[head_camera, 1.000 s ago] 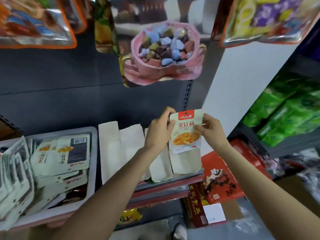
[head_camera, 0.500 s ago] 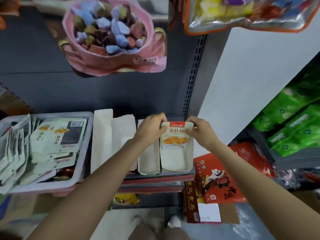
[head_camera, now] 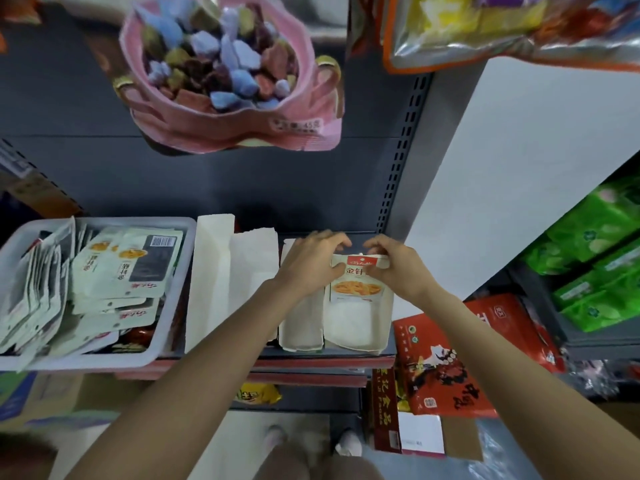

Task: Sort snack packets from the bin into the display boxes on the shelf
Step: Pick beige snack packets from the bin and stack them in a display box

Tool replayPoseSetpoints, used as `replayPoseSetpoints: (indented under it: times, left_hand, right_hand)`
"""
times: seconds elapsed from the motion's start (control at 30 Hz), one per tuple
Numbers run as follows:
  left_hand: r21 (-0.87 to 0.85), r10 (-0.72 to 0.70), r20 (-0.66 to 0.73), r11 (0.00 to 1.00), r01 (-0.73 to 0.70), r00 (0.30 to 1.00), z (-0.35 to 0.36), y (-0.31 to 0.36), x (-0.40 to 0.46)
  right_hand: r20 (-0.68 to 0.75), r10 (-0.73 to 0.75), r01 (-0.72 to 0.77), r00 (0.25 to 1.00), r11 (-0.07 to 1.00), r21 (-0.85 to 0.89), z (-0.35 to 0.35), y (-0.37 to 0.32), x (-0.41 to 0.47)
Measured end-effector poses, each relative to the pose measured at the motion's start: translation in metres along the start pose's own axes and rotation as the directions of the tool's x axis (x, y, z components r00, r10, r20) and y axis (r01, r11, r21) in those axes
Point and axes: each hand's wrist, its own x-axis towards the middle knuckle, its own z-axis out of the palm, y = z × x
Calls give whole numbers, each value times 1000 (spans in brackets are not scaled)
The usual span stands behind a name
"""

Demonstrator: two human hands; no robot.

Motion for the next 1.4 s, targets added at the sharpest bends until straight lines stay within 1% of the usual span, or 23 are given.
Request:
replayPoseSetpoints:
  times: [0.07, 0.17, 0.33, 0.4, 0.53, 0.67, 0.73, 0.83, 0.93, 1.0, 1.07, 1.2, 1.27, 1.3, 1.4]
  left_hand:
    - [-39, 12, -60, 999, -14, 998, -5, -2, -4]
    - [-84, -8, -182, 996, -7, 983, -16, -13, -16]
    - [-102, -151, -280, 987, 127, 948, -51, -50, -51]
    - [-122, -215, -305, 975, 186, 928, -70, -74, -73]
    - [-170, -368, -321, 929, 329, 872, -109, -137, -122]
    - [-198, -428, -363, 903, 380, 828, -146, -218, -174]
    - [-218, -457, -335, 889, 403, 824, -163, -261, -192]
    - [-181, -445, -261, 894, 410, 857, -177, -317, -217]
    - [-252, -425, -202, 893, 372, 883, -187, -358, -240]
    - [-306, -373, -116, 895, 325, 920, -193, -380, -249]
    - [-315, -331, -29, 898, 306, 943, -194, -400, -251]
    - [-324, -357, 224, 850, 415, 907, -190, -417, -254]
    - [-275, -350, 253, 868, 414, 902, -182, -424, -256]
    - [-240, -374, 255, 869, 434, 891, -181, -423, -258]
    - [-199, -392, 197, 881, 429, 898, -173, -425, -263]
  right_hand:
    - [-24, -25, 25, 999, 1000, 8, 2, -7, 1]
    - [-38, -109, 106, 993, 992, -71, 10, -26, 6]
    - [13, -206, 204, 979, 962, -180, 42, -79, 21]
    - [37, -220, 223, 975, 958, -183, 63, -108, 27]
    - [83, -243, 251, 967, 962, -111, 120, -177, 37]
    - [117, -238, 247, 964, 967, -70, 187, -247, 44]
    - [139, -236, 247, 962, 967, -62, 220, -277, 49]
    - [184, -202, 226, 962, 967, -117, 261, -314, 57]
    - [234, -167, 206, 958, 967, -150, 291, -343, 65]
    - [253, -166, 212, 953, 963, -167, 307, -358, 70]
    - [275, -165, 219, 947, 959, -179, 320, -370, 76]
    - [383, -198, 304, 903, 922, -240, 336, -383, 91]
    - [434, -197, 337, 879, 901, -274, 342, -386, 98]
    - [446, -199, 355, 873, 885, -300, 345, -386, 102]
    - [457, -203, 395, 866, 839, -375, 348, -386, 107]
